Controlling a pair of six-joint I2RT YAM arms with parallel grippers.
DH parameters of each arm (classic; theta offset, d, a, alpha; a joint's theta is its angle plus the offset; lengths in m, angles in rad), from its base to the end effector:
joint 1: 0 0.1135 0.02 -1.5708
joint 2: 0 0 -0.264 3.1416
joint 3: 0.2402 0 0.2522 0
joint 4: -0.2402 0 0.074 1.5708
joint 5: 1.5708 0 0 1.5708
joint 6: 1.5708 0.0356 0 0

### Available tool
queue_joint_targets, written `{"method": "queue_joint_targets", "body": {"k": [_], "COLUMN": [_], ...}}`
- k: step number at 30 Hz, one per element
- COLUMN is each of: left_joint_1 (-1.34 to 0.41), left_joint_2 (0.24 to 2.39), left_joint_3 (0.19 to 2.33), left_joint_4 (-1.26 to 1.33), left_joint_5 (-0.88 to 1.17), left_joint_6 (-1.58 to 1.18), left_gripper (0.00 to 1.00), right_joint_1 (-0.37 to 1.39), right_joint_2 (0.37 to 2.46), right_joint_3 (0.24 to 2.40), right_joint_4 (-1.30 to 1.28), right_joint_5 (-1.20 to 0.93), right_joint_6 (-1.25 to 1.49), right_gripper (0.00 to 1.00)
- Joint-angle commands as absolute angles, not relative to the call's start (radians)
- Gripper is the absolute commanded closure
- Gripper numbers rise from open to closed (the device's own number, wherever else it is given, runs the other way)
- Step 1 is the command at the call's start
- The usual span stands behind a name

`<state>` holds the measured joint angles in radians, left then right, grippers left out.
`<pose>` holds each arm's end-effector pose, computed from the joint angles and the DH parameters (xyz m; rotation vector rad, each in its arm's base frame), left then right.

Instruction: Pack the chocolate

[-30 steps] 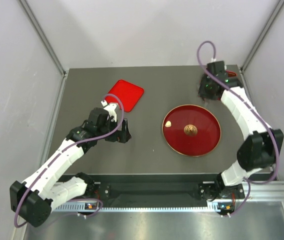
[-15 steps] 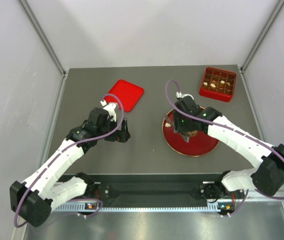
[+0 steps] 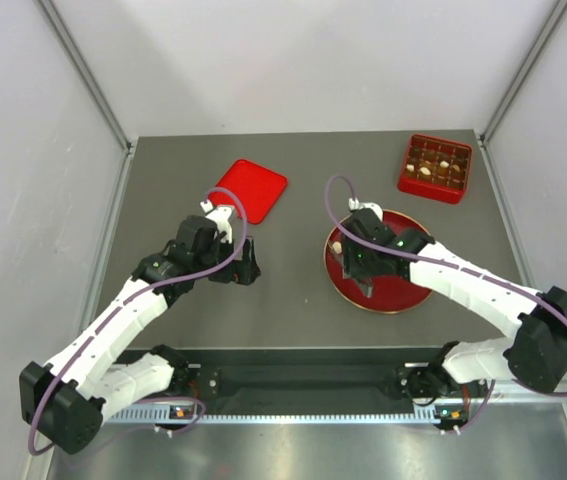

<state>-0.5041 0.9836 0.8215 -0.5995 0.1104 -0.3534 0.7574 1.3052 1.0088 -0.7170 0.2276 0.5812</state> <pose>0.1770 -0.1021 0.2775 0.2366 2.3822 -0.5463 0.1944 0.1728 0.2618 -0.1417 2.5559 0.2249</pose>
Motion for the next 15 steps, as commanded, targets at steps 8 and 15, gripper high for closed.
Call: {"method": "queue_joint_targets", "body": {"k": [8,15], "left_joint_1": [-0.508,-0.508], "left_joint_2": [0.966,0.968], "left_joint_3": [0.824,0.824], "left_joint_4": [-0.589,-0.591], "left_joint_5": [0.106,0.106], "left_joint_6": [-0.354,-0.354], "left_gripper": [0.01,0.01], "right_joint_1": [0.799,0.798], "right_joint_2": [1.315,1.341], "right_joint_3": [0.986,0.98], "right_joint_4": [-0.658,-0.647], "right_joint_5": [0.308,0.342], "right_joint_6": [0.632,0.626], "right_gripper": [0.54,0.54]}}
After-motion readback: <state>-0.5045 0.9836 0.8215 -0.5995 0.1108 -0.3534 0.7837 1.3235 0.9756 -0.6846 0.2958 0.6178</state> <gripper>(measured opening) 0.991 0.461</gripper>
